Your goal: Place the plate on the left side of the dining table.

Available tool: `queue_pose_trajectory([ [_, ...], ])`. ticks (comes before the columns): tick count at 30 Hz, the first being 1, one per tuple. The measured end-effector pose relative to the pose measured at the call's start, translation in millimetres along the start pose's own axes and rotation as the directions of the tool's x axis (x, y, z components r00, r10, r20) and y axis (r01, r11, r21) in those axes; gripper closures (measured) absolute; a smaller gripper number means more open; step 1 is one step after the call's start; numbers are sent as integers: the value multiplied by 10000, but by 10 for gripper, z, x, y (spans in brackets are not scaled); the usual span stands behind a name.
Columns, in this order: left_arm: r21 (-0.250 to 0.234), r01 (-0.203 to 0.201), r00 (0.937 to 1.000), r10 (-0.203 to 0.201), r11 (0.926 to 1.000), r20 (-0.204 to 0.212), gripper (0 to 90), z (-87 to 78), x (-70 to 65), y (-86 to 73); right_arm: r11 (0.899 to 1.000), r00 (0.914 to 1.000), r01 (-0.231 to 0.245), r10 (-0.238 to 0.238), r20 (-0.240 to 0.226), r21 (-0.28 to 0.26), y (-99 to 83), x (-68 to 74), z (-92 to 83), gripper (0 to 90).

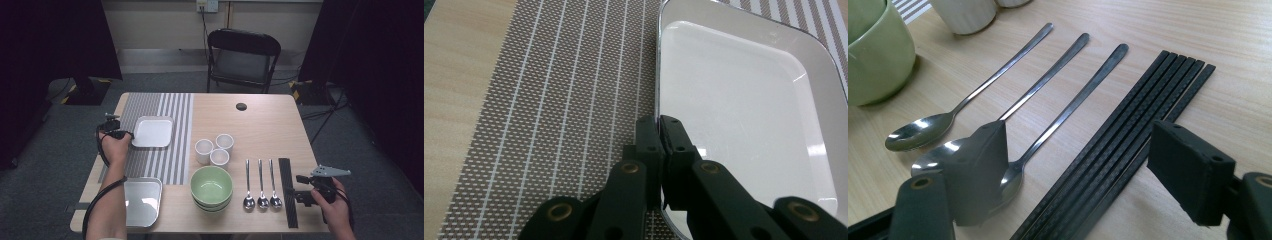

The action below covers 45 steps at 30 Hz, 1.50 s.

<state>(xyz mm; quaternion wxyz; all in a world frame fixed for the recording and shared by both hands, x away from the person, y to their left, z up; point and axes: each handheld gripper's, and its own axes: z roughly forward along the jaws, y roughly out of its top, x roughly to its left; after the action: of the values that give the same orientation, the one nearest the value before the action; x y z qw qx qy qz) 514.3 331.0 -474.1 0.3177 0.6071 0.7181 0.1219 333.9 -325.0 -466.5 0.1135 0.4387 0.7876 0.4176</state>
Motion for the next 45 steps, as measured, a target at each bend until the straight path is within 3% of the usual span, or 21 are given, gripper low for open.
queue_pose_trajectory([
  [21,6,-101,9999,101,9999,7,881,2,22,13,10000,10000,-10,10,-54,9,-5,4,-1,232],
  [26,-41,-43,9999,43,10000,-151,881,10,10,24,10000,10000,28,-28,-57,30,-5,5,4,232],
  [35,-75,-60,10000,60,10000,2,878,10,28,16,10000,10000,33,-33,-69,31,-6,4,4,232],
  [39,-248,-150,9999,150,9996,5,802,11,36,9,10000,10000,9,-8,-92,55,-8,5,8,232],
  [45,-117,-280,9995,278,9995,-132,800,-32,26,10,10000,10000,26,-25,-77,56,-4,9,6,232],
])
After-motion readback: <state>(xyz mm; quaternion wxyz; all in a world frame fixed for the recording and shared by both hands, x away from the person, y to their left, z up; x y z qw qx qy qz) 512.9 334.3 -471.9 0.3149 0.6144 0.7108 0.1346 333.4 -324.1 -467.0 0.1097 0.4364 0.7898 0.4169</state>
